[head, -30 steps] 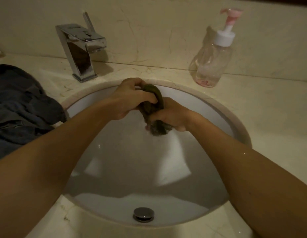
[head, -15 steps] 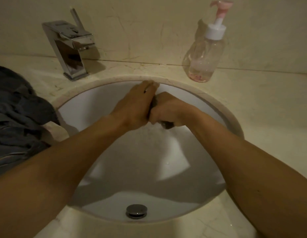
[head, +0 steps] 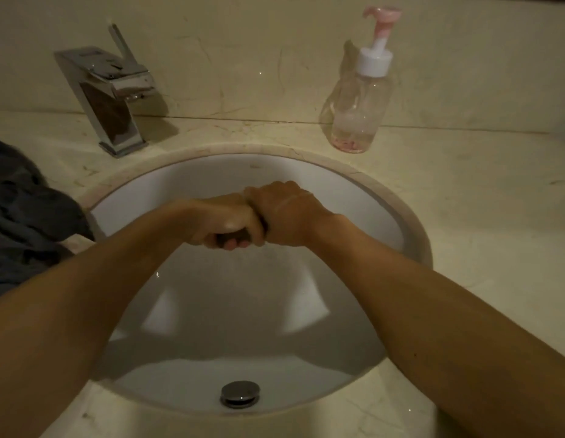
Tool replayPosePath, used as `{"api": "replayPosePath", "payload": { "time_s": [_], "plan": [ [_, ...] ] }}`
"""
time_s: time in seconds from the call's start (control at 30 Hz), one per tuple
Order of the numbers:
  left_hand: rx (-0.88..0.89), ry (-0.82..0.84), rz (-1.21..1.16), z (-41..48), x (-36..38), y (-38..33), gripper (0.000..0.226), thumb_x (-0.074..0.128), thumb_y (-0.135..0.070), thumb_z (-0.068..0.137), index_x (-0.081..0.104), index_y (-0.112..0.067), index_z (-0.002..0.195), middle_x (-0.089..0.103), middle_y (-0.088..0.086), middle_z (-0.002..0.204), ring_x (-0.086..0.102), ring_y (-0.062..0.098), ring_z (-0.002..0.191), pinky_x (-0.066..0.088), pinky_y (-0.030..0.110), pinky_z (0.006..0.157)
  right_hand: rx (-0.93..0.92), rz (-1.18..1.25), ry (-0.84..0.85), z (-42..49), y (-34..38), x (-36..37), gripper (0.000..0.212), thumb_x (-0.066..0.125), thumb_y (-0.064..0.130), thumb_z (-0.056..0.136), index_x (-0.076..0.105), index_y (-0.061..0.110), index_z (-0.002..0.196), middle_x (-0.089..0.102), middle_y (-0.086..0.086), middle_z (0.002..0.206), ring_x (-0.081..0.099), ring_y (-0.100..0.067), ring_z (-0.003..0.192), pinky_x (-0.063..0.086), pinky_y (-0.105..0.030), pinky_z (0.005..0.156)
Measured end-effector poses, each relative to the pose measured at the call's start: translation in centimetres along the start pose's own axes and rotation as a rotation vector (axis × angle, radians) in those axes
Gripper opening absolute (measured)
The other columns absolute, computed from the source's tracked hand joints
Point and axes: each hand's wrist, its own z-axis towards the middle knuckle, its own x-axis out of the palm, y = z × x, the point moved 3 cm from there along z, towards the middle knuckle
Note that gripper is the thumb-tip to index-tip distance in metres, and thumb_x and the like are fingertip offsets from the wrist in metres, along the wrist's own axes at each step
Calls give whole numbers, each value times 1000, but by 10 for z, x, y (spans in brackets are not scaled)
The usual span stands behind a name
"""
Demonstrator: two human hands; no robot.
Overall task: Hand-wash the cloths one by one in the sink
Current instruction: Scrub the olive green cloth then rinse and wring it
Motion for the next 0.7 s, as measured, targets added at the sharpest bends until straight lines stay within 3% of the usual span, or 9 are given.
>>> {"api": "replayPosePath", "payload": {
  "time_s": [0.1, 0.2, 0.3, 0.37, 0.43, 0.53, 0.57, 0.63, 0.7],
  "plan": [
    [-31, 19, -4, 3, -8, 12, 19, 73, -19, 79, 69, -6, 93, 61, 1, 61, 51, 12, 47, 30, 20, 41, 3, 90, 14, 3, -2, 1, 37, 81, 21, 83, 51, 28, 105, 51, 8, 96, 53, -13, 82, 39, -26, 69],
    [115, -213, 177, 13, -11, 12, 36, 86, -30, 70, 67, -12, 95, 72, 3, 80, 64, 17, 69, 44, 27, 55, 181, 232, 55, 4, -13, 5, 29, 77, 16, 82, 53, 24, 97, 57, 6, 84, 61, -18, 79, 42, -25, 61],
    [295, -613, 498, 11, -11, 1, 66, 88, -34, 67, 51, -21, 121, 53, 0, 124, 58, 22, 104, 52, 36, 81, 472, 436, 35, 6, -32, 5, 16, 71, 14, 81, 66, 12, 96, 67, -5, 80, 68, -21, 70, 50, -28, 57],
    [368, -732, 723, 7, -6, -5, 94, 86, -38, 72, 34, -19, 148, 27, 4, 155, 38, 29, 137, 48, 45, 102, 628, 772, 25, 3, -41, -1, 8, 72, 12, 81, 68, 8, 86, 66, -6, 71, 59, -15, 53, 43, -25, 46],
    [483, -780, 811, 3, -2, -10, 106, 84, -40, 75, 21, -16, 157, 11, 8, 164, 21, 33, 148, 42, 54, 108, 669, 1050, 262, -4, -36, -4, 13, 70, 9, 86, 62, 12, 76, 57, -2, 61, 42, -9, 42, 28, -19, 38],
    [580, -730, 765, 0, 3, -13, 70, 75, -32, 83, 45, -14, 144, 49, 13, 144, 47, 34, 130, 51, 51, 94, 563, 1039, 601, -13, -19, -5, 24, 66, 7, 88, 55, 17, 69, 48, 2, 58, 32, -6, 41, 16, -18, 40],
    [530, -679, 742, 0, 4, -13, 49, 73, -28, 84, 56, -15, 128, 63, 8, 120, 58, 31, 112, 54, 47, 86, 561, 936, 596, -12, -18, -3, 26, 68, 7, 86, 55, 16, 66, 49, 1, 57, 34, -8, 42, 18, -19, 42],
    [393, -570, 706, 0, 6, -13, 13, 69, -26, 84, 60, -20, 91, 61, -3, 79, 62, 22, 80, 52, 37, 70, 532, 642, 441, -6, -18, 0, 23, 72, 8, 81, 58, 14, 65, 53, -1, 58, 44, -13, 47, 30, -21, 44],
    [341, -463, 655, 5, 9, -10, 17, 64, -22, 86, 54, -25, 72, 58, -6, 71, 61, 19, 73, 48, 31, 66, 416, 351, 292, -1, -15, 5, 18, 71, 15, 84, 61, 12, 70, 59, -1, 64, 58, -18, 59, 42, -26, 52]
  ]
}}
